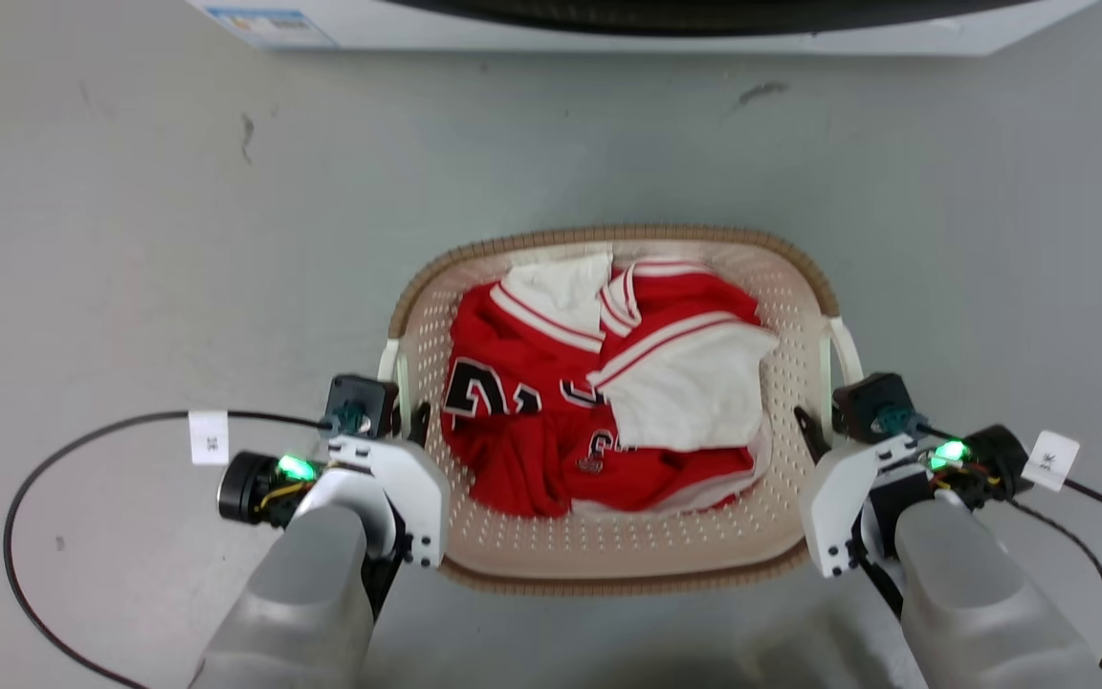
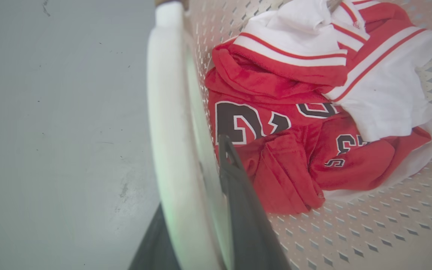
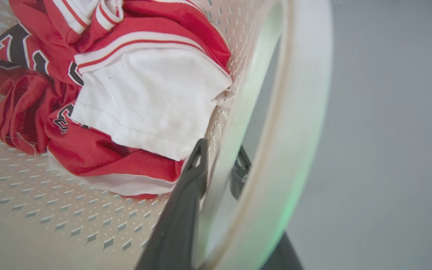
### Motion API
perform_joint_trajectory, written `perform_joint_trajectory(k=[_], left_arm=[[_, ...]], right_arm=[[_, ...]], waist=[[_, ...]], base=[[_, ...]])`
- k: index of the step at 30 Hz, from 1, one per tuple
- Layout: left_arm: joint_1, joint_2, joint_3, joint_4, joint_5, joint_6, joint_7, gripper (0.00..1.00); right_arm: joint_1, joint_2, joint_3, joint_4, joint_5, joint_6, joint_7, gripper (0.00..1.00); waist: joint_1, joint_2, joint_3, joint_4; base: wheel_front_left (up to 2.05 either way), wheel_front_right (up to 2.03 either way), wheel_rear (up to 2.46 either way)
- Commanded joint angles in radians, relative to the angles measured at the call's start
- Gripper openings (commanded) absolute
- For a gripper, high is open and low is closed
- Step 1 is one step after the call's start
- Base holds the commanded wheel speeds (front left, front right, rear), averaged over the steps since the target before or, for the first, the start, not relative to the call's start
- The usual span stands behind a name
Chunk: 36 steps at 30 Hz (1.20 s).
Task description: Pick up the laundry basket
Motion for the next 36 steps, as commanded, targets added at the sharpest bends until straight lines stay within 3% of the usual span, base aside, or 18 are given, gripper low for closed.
perform_joint_trajectory(k=[1,21,36], left_arm=[[0.015,0.017,-0.001,0.005,0.003,-0.001,-0.003,0.0],[0.174,0.012,-0.09,0.027,-0.092,-0.02,0.106,0.0],[0.284,0.01,-0.21,0.028,-0.212,-0.022,0.207,0.0]], right_arm=[[0.012,-0.02,0.005,0.005,-0.001,-0.002,-0.001,0.0],[0.149,-0.015,0.357,0.034,0.283,-0.001,0.165,0.0],[0.234,-0.01,0.53,0.028,0.445,0.0,0.257,0.0]], waist=[[0.0,0.0,-0.044,-0.004],[0.0,0.0,-0.395,-0.017],[0.0,0.0,-0.604,-0.022]], base=[[0.0,0.0,0.0],[0.0,0.0,0.0],[0.0,0.0,0.0]])
